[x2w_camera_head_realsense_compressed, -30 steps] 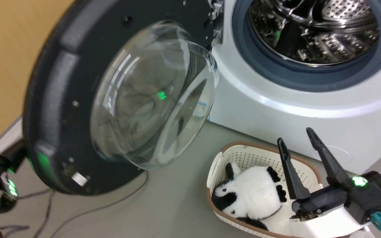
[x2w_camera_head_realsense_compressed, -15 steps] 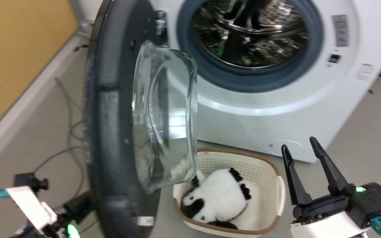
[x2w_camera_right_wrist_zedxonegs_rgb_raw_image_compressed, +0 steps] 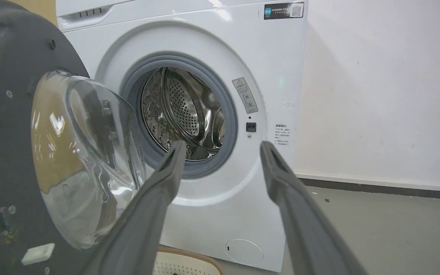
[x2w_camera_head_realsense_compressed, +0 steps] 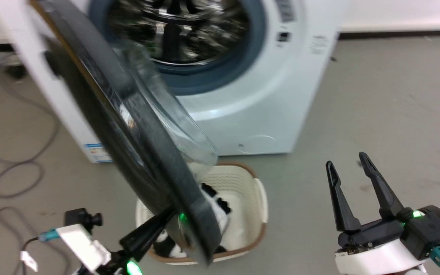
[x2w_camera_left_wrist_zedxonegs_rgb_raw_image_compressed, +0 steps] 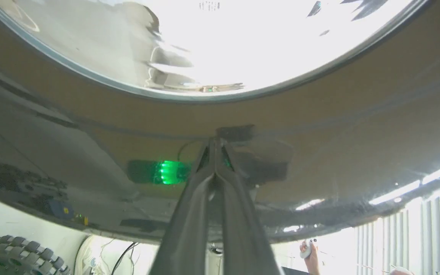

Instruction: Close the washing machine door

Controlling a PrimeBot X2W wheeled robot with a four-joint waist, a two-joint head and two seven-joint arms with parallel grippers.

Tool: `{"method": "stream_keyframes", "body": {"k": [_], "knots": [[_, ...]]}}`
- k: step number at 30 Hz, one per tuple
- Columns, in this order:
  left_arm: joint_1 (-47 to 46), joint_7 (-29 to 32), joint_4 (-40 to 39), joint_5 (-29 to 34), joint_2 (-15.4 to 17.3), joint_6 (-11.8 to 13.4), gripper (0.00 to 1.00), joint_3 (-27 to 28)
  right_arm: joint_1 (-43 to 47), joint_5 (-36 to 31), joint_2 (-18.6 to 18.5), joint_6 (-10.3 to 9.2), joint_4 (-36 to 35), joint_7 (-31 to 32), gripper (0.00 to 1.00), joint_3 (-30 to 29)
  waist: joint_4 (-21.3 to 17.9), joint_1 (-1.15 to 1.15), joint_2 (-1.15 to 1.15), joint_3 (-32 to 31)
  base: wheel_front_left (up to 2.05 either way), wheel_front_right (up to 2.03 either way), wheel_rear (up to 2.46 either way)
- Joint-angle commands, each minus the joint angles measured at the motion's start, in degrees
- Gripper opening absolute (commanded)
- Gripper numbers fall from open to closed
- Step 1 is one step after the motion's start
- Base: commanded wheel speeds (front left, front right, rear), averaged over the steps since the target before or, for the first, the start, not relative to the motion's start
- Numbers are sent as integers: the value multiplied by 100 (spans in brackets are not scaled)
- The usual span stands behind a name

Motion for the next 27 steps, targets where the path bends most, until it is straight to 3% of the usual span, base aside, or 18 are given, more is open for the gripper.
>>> {"method": "stream_keyframes", "body": {"k": [1,9,16,22,27], "knots": [[-86,-157,68,-81,-21,-89,0,-130,-107,38,25,-4,-24,-24,100,19,-594,0,0,310,0,0,0],[-651,-1291,374,-230,-22,-432,0,-379,-278,245,42,-4,-153,-24,100,-135,-1474,0,0,713,0,0,0],[-1406,-2416,791,-80,-22,-630,0,-437,-316,468,43,-4,-125,-24,100,-146,-2006,0,0,855,0,0,0],[-2069,-3242,1305,-25,-22,-695,0,-515,-285,516,44,-4,-95,-24,100,-111,-2239,0,0,827,0,0,0],[-2325,-3483,1606,-52,-22,-713,0,-627,-248,519,44,-4,-77,-24,100,-138,-2249,0,0,748,0,0,0]]}}
